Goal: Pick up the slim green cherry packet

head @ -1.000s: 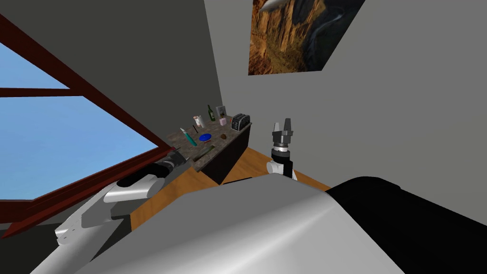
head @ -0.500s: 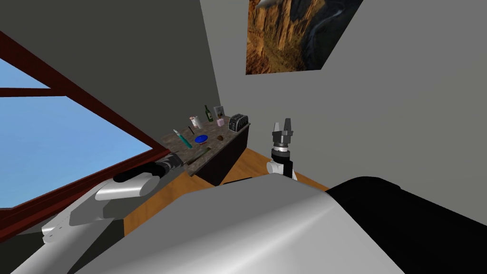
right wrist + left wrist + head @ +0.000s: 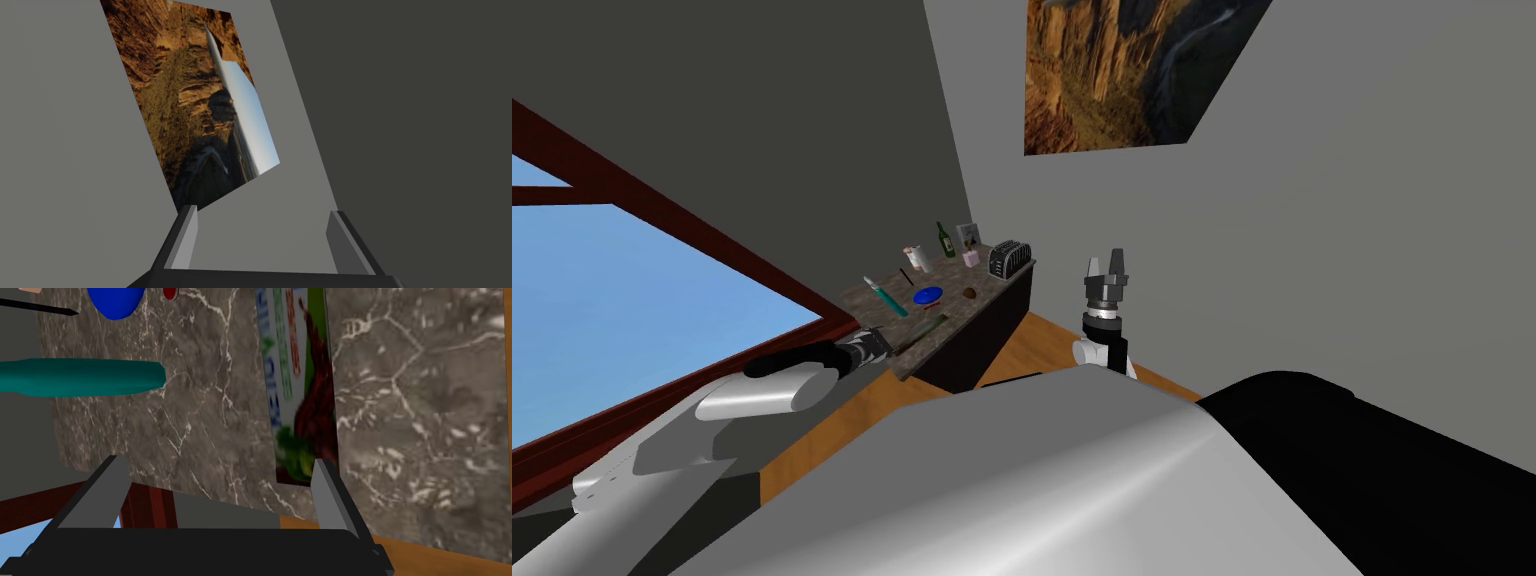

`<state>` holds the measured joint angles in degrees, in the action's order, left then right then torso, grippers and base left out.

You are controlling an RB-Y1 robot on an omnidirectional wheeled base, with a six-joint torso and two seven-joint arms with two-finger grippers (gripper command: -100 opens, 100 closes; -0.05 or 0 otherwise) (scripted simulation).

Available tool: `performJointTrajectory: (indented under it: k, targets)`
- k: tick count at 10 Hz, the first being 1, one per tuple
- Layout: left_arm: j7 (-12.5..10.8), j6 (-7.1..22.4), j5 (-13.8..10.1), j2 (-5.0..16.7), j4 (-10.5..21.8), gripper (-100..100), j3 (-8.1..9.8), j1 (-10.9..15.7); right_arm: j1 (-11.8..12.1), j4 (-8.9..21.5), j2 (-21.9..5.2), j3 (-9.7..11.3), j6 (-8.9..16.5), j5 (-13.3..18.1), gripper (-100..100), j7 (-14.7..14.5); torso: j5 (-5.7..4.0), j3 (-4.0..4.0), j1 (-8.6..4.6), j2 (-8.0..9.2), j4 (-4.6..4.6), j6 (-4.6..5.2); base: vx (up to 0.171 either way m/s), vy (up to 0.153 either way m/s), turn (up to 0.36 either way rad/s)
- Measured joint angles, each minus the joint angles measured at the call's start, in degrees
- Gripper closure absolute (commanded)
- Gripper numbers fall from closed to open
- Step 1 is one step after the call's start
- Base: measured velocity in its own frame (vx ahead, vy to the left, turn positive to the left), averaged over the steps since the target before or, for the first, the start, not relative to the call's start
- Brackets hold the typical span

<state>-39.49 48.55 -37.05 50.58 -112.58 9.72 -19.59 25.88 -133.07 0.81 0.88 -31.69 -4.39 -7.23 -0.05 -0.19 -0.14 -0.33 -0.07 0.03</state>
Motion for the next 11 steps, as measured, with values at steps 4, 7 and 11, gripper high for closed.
performJointTrajectory:
  k: [4, 7, 11]
  targets:
    - [-0.8, 5.7, -3.9, 2.3, 1.6, -100, 0.29, -0.2, 0.0, 0.0, 0.0, 0.0, 0.0, 0.0, 0, 0.0, 0.01, 0.02, 0.07, 0.05, 0.00, -0.02, 0.066, -0.050, -0.029]
    - [-1.3, 9.9, -6.9, 4.1, 2.7, -100, 0.51, 0.0, 0.0, 0.0, 0.0, 0.0, 0.0, 0.0, 0, 0.0, 0.02, 0.02, 0.11, 0.05, 0.00, -0.02, 0.058, -0.034, -0.031]
    - [-1.9, 16.0, -12.1, 7.0, 5.0, -100, 0.76, 0.1, 0.0, 0.0, 0.0, 0.0, 0.0, 0.0, 0, 0.0, 0.01, -0.07, 0.06, -0.10, -0.04, -0.02, 0.085, -0.034, -0.048]
